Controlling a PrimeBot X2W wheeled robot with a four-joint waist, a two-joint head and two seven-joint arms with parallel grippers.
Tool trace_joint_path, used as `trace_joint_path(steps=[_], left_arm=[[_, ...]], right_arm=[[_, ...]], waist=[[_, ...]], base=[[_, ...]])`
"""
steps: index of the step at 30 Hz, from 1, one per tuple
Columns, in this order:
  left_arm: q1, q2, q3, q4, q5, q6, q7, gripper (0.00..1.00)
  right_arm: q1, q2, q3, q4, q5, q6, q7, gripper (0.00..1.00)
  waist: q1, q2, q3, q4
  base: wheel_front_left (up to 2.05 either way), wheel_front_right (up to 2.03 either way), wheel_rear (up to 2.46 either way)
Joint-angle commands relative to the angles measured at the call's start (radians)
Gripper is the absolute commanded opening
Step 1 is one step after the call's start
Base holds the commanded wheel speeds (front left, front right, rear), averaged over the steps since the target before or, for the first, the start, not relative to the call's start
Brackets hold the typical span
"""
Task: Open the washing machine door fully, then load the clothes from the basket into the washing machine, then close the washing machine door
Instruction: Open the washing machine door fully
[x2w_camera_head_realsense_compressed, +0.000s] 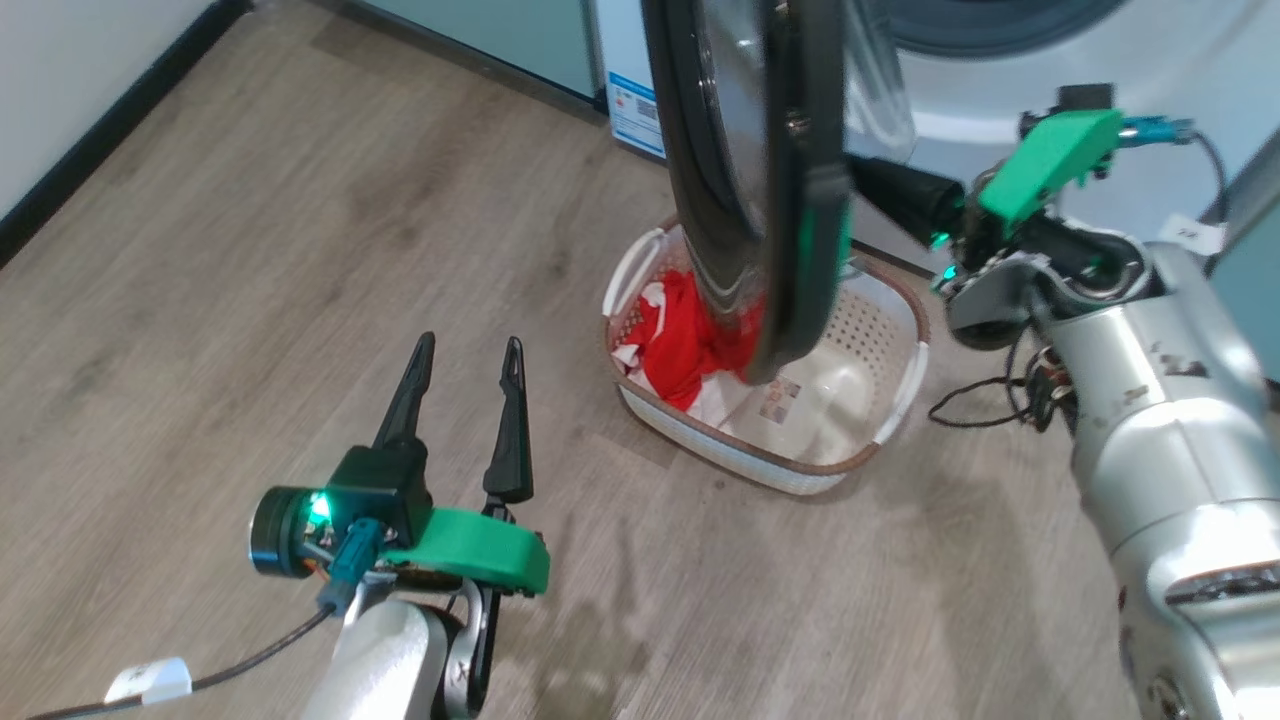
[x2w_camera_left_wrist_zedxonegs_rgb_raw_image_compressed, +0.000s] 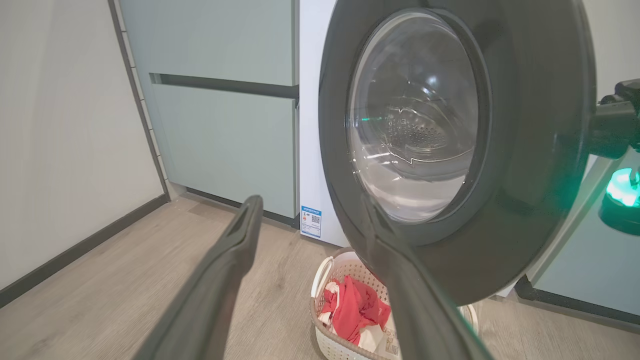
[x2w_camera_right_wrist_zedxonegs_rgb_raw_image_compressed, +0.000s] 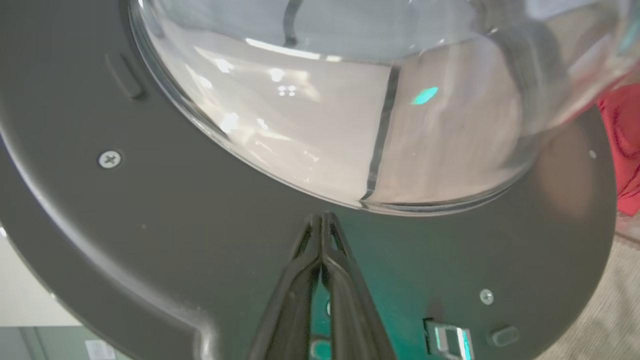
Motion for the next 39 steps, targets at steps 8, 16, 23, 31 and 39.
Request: trace_joint_path(steps=[8,16,23,31,39], left_arm=[[0.005,0.01,0.029,-0.008,-0.041,-0.027,-0.005,1.0],[0.012,0.01,0.046,-0.004,-0.056,-0.038,-0.005,1.0],[0.014,0.01,0.067,0.017,-0.068,-0.056,-0.005,1.0],[0.013,0.01,0.104,0.033,-0.071,-0.072,-0.005,1.0],[0.008,0.01,0.147,0.039,-0.061,-0.081,-0.005,1.0]], right_arm=[[0.003,0.031,0.199,-0.056,0.159,0.001,-0.059,0.0],[-0.011,0.031,0.349,-0.055,0.279,0.001,-0.117,0.0],[-0.011,0.031,0.398,-0.05,0.32,0.001,-0.164,0.0],[0.081,-0.056,0.459,-0.192,0.155,0.001,-0.329,0.0],[0.203,-0.221,0.629,-0.384,-0.249,0.001,-0.759,0.0]], waist=[[0.0001,-0.0001,-0.026,0.063],[0.0001,-0.0001,-0.034,0.067],[0.0001,-0.0001,-0.059,0.043],[0.0001,-0.0001,-0.097,-0.018],[0.0001,-0.0001,-0.123,-0.086]], base=[[0.0,0.0,0.0],[0.0,0.0,0.0],[0.0,0.0,0.0],[0.0,0.0,0.0],[0.0,0.0,0.0]])
